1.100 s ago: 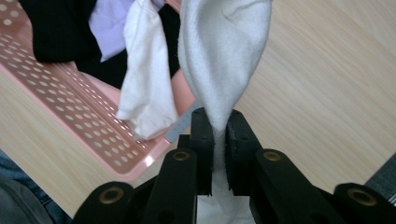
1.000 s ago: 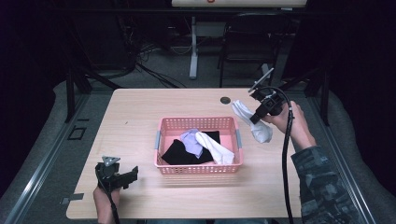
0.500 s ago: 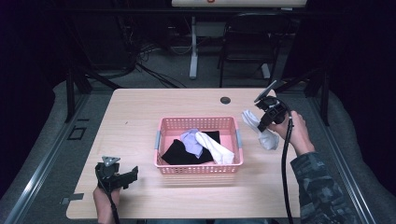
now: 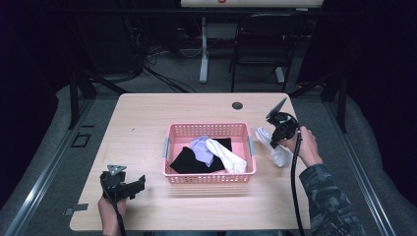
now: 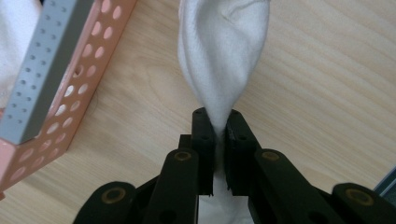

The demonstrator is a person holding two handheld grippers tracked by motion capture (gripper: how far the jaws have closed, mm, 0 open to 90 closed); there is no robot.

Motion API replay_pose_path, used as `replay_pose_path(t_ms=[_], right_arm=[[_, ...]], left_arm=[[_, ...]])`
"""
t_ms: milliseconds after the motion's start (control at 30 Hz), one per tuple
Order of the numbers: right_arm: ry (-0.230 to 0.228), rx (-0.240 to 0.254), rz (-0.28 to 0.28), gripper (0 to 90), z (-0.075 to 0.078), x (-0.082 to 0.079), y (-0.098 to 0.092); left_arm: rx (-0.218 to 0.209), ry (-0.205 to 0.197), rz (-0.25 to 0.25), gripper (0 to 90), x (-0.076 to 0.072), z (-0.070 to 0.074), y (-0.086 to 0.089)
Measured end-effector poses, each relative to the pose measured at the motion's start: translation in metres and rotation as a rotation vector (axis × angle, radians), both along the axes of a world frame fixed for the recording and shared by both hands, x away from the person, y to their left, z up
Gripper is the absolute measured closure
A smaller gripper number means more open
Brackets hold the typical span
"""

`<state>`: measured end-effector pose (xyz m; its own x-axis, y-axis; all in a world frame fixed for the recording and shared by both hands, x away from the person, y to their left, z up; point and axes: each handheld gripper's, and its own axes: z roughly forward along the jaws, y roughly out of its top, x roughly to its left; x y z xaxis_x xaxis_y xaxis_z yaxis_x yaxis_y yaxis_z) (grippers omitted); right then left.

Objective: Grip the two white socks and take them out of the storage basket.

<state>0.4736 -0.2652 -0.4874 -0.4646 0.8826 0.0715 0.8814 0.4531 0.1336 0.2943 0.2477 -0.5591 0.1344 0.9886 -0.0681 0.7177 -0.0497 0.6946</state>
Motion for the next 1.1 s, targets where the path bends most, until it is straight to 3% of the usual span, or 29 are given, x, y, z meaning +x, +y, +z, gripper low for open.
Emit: replay_pose_path(t_ms=[133, 700, 733, 900, 1100], right_arm=[[-0.003, 0.005, -0.009, 77.9, -0.001, 0.0, -0.002], [-0.032, 0.002, 0.001, 60.1, 0.019, -0.005, -0.002], [-0.045, 0.002, -0.004, 51.9, 0.022, -0.005, -0.002], [-0.076, 0.031, 0.02, 32.3, 0.039, -0.008, 0.001], [-0.096, 0.039, 0.099, 21.1, 0.068, -0.015, 0.02]], left_arm=[[0.004, 0.003, -0.004, 15.2, 0.0, 0.0, 0.0], [0.001, 0.001, 0.0, 15.2, 0.0, 0.0, 0.0], [0.003, 0.01, -0.004, 15.2, 0.0, 0.001, 0.0], [0.002, 0.007, -0.002, 15.2, 0.0, 0.0, 0.0], [0.004, 0.004, -0.005, 15.2, 0.0, 0.0, -0.001]])
